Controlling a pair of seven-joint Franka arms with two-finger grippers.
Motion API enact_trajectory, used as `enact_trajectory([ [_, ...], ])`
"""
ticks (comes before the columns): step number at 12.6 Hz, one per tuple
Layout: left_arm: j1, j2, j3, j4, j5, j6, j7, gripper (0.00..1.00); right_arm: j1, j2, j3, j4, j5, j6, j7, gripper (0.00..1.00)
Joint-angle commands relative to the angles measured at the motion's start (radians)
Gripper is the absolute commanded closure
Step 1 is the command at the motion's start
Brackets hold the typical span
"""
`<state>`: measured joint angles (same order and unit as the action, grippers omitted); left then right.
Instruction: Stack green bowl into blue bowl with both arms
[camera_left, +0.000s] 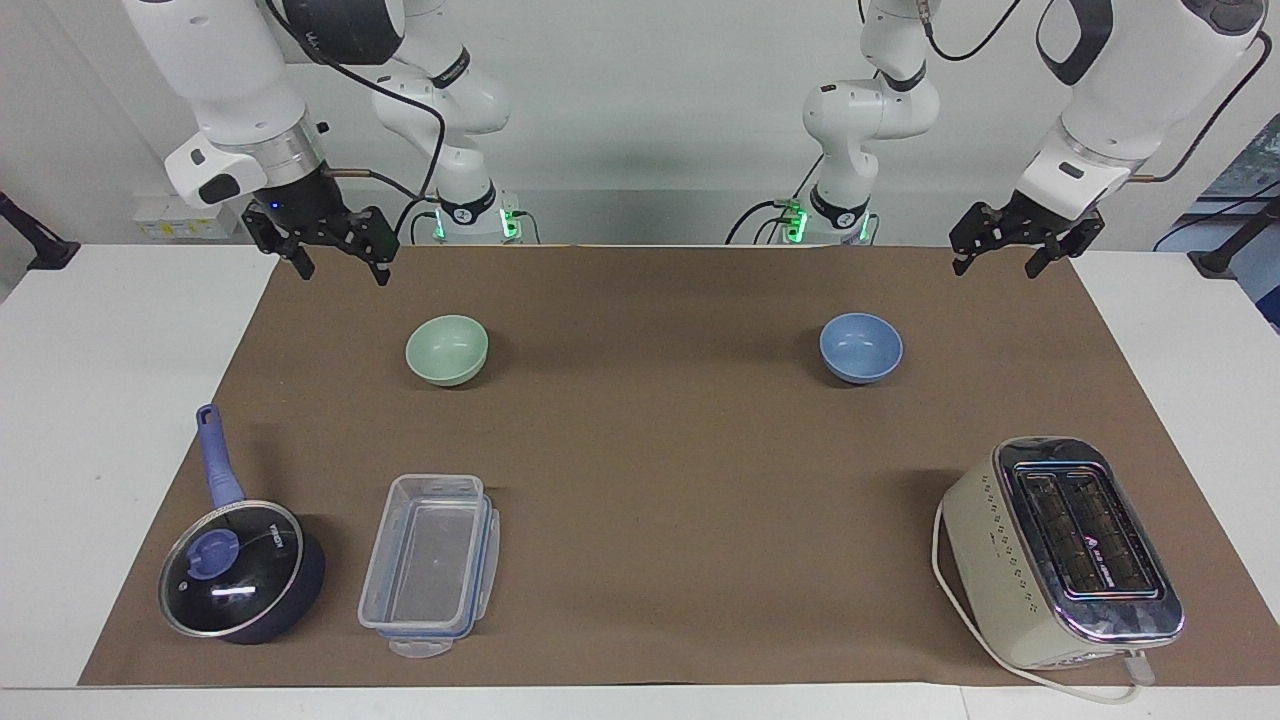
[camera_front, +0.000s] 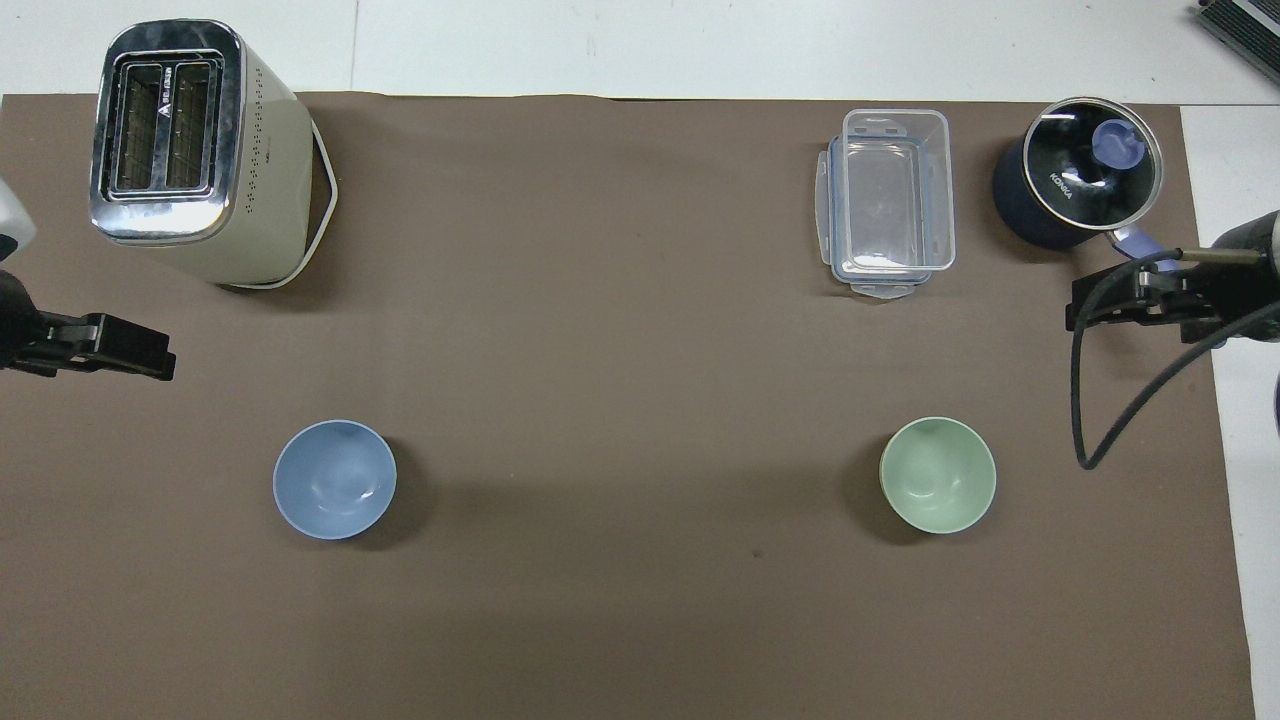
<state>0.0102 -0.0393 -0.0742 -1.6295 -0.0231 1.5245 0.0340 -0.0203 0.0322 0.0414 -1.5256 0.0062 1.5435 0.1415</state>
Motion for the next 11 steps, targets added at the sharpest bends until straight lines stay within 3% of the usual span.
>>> enact_trajectory([
  [1,0.014,-0.004,-0.009,-0.004,0.011,-0.014,0.014,0.0,-0.01,-0.023,0.003,-0.028,0.012,0.024,0.003,0.0],
  [11,0.014,-0.039,-0.009,-0.14,0.008,0.087,0.009,0.0,-0.009,-0.021,0.003,-0.028,0.001,0.026,-0.014,0.0],
])
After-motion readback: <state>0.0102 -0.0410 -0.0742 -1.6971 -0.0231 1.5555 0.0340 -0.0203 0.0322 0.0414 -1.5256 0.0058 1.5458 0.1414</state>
